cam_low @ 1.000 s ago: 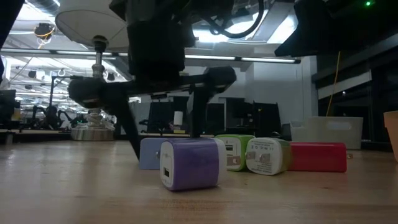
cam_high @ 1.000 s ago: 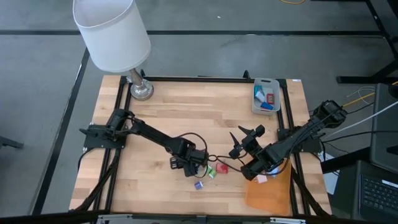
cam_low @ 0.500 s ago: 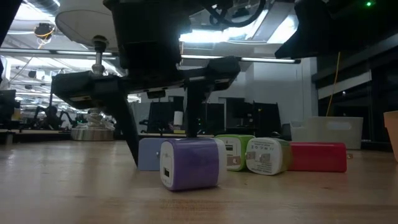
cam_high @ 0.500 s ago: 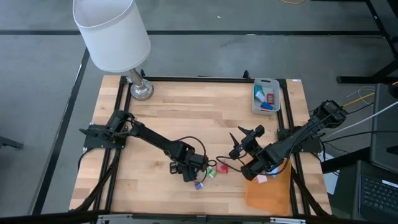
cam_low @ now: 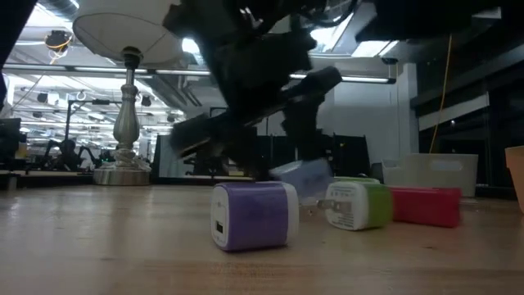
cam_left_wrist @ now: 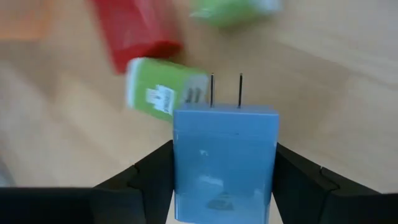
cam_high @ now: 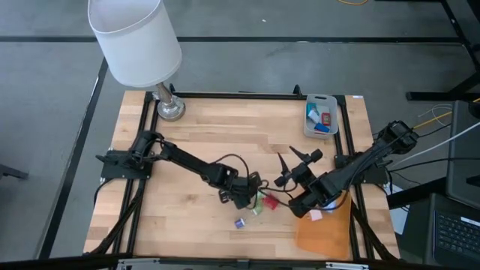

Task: Pick & Place Office items
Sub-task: Put the light blue charger adapter into the orange bin

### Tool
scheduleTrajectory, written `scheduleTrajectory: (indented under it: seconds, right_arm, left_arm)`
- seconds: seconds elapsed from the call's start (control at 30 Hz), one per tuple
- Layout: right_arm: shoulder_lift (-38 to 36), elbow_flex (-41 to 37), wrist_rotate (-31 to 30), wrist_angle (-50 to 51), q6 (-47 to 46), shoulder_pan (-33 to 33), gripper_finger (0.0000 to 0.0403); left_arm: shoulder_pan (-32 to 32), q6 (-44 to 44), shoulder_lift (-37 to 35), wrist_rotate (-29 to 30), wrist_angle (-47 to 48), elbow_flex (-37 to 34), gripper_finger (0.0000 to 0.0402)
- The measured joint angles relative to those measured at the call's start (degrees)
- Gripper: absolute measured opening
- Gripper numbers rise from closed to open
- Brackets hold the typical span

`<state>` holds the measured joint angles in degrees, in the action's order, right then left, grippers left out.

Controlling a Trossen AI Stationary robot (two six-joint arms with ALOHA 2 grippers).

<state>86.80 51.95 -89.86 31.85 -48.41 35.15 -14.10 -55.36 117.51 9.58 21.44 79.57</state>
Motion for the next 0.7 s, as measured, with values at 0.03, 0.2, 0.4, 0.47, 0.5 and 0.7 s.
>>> scheduleTrajectory:
  seconds: [0.03, 0.2, 0.4, 0.47, 0.5, 0.7]
  right_arm:
    - [-0.1, 1.3, 0.1, 0.0, 2.0, -0.5, 0.0217]
    - [-0.5, 7.6, -0.2, 0.1, 10.0, -2.2, 0.0217]
    - [-1.8, 10.3, -0.2, 1.6, 16.5, -3.1, 0.0217]
    - [-2.2, 10.1, -0.1, 5.1, 13.4, -2.9, 0.0217]
    - [-2.4, 10.1, -0.1, 6.3, 11.6, -2.4, 0.0217]
    - [-7.3, 10.1, 0.0, 12.3, 7.3, 1.2, 0.0217]
  left_arm:
    - [0.5, 1.0, -0.2, 0.0, -1.1, 0.0, 0.0214]
    - [2.6, 4.3, -1.9, 0.5, -3.6, 0.0, 0.0213]
    - [5.5, 8.3, -2.6, -0.4, -10.5, 0.1, 0.0212]
    - [6.4, 9.4, -2.6, -4.0, -14.4, 0.1, 0.0212]
    - [6.8, 10.1, -2.6, -6.6, -16.5, 0.1, 0.0212]
    - [9.3, 15.1, -2.6, -17.3, -28.8, 0.2, 0.0212]
